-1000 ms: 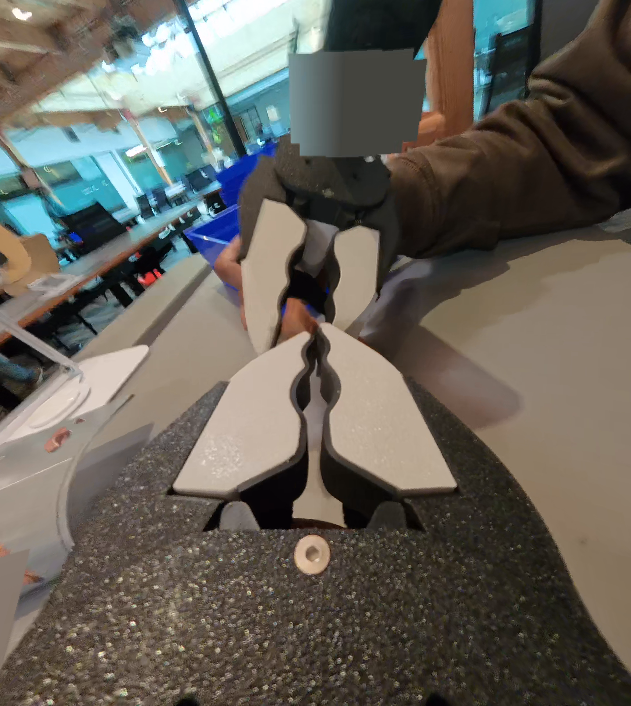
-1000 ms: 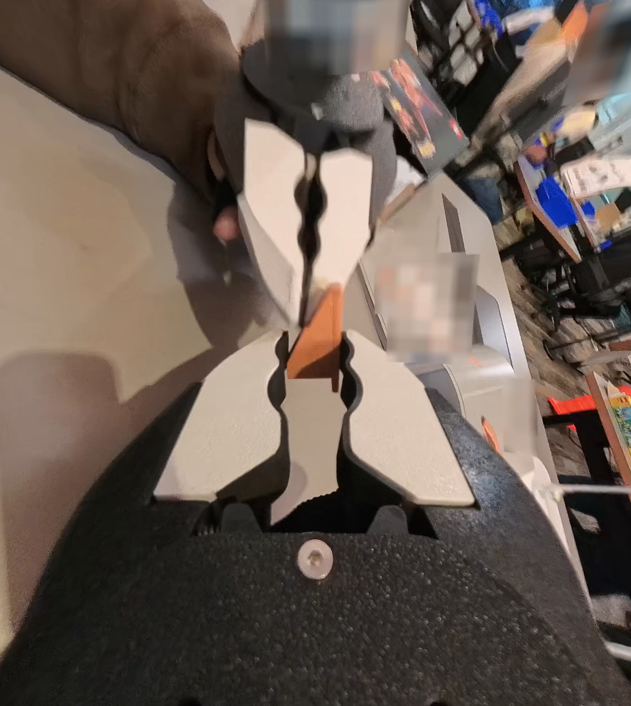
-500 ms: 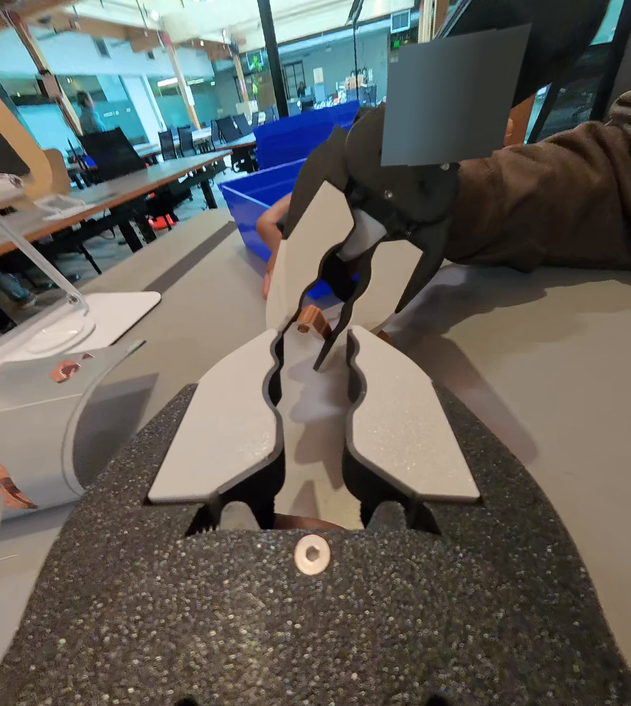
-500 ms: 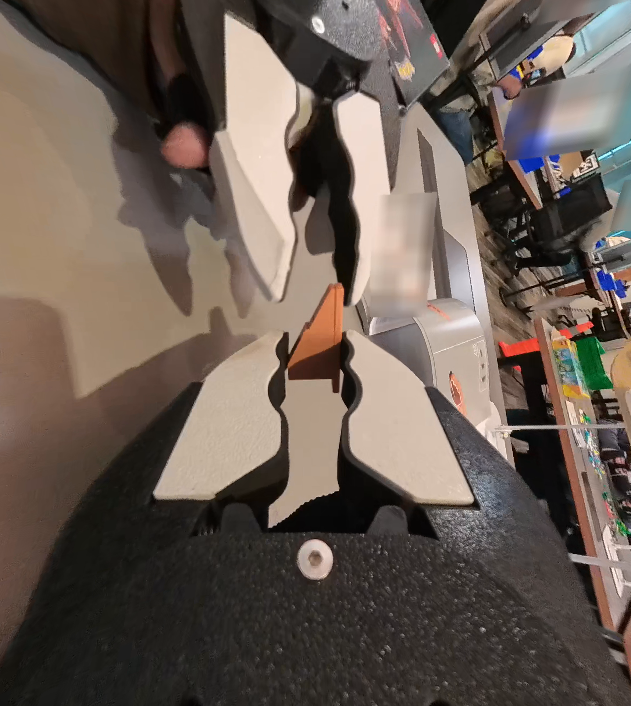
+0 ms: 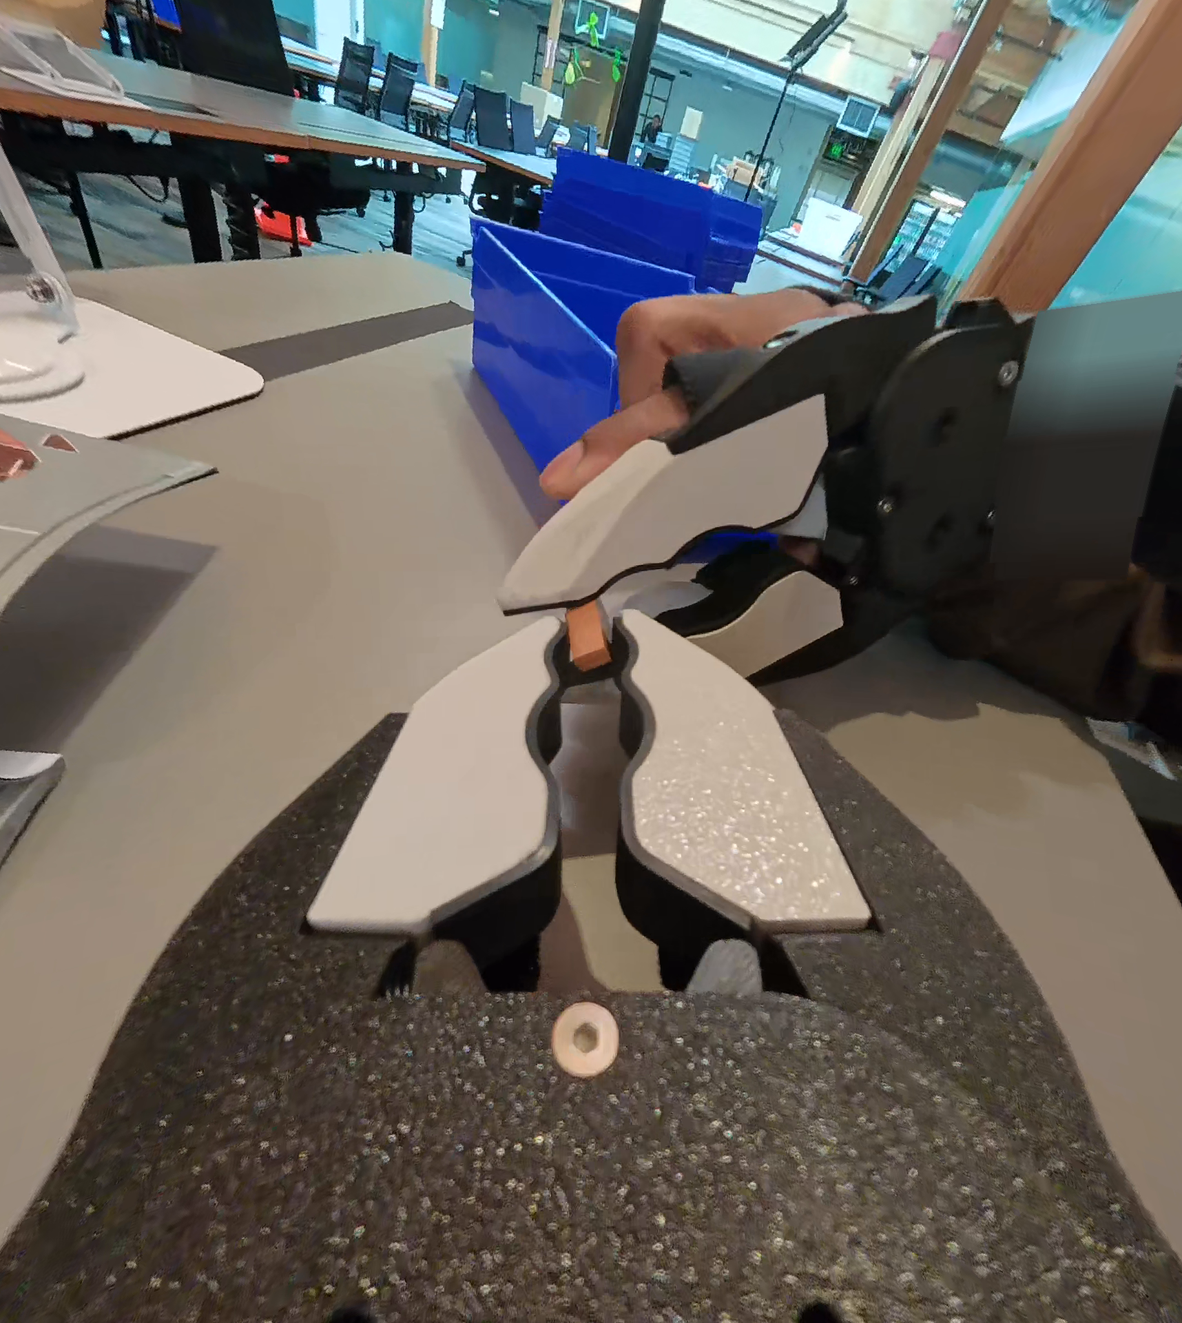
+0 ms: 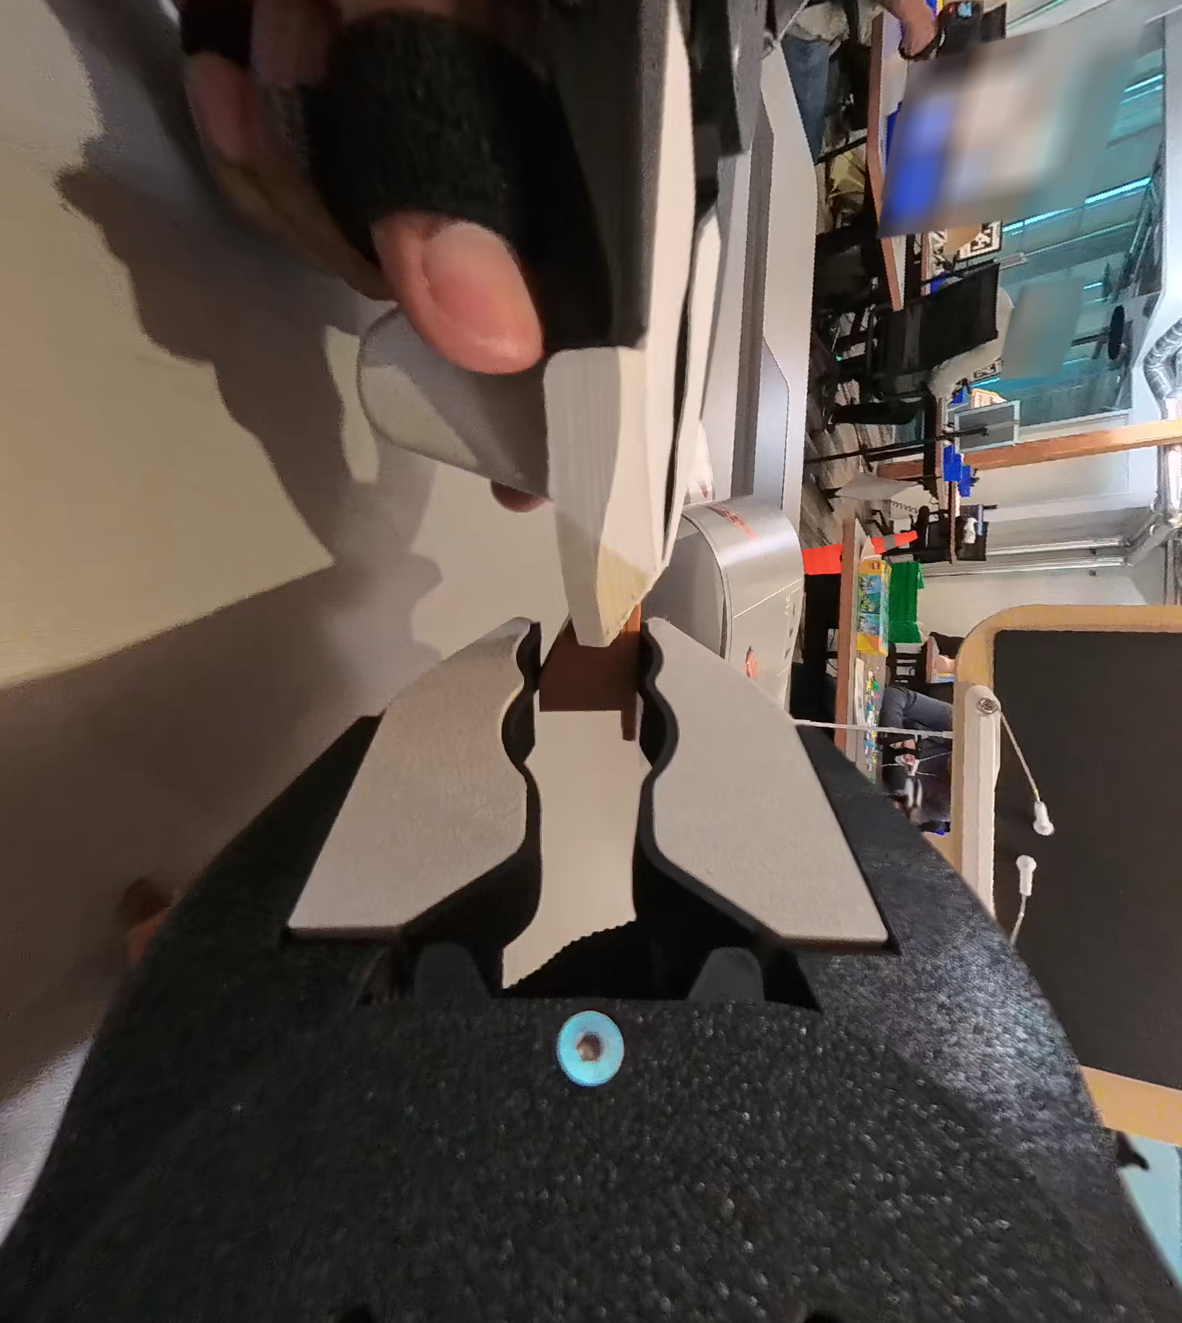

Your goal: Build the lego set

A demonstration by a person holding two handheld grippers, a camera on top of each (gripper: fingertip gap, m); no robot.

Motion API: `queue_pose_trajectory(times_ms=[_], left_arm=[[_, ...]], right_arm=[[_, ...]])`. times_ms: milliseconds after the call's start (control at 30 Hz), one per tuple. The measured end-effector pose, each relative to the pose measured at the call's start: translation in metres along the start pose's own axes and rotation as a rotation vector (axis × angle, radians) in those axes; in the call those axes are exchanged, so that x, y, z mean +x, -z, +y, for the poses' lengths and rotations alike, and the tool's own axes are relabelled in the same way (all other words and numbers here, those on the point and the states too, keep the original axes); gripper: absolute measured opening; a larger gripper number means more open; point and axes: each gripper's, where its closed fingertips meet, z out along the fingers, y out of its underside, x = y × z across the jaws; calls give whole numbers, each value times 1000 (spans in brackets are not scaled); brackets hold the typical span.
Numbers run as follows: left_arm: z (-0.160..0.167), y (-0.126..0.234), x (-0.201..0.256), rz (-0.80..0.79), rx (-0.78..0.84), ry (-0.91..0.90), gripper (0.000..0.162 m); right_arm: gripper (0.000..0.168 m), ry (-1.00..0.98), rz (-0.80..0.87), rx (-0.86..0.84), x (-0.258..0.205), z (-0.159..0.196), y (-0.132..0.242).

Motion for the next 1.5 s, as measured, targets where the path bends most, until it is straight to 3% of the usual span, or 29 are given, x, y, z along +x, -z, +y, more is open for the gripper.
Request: queue_pose_trajectory(times_ms=[367, 600, 800, 900, 1100, 1500], left_arm=[[-7, 9, 7, 198, 56, 295, 8], [-5, 9, 11, 233, 37, 331, 9], [-2, 6, 10, 209, 20, 306, 10], [2, 5, 3, 149, -4, 262, 23], [15, 9, -20, -21, -101, 98, 31], [24, 11, -31, -72, -160, 144, 31]], right_arm=[[35, -104, -26, 154, 8, -11, 13], [25, -93, -73, 186, 1, -17, 16], [25, -99, -95, 163, -2, -14, 15], [25, -111, -121, 114, -7, -7, 11], [25, -270, -327, -26, -45, 14, 3], [27, -599, -458, -117, -62, 30, -4]])
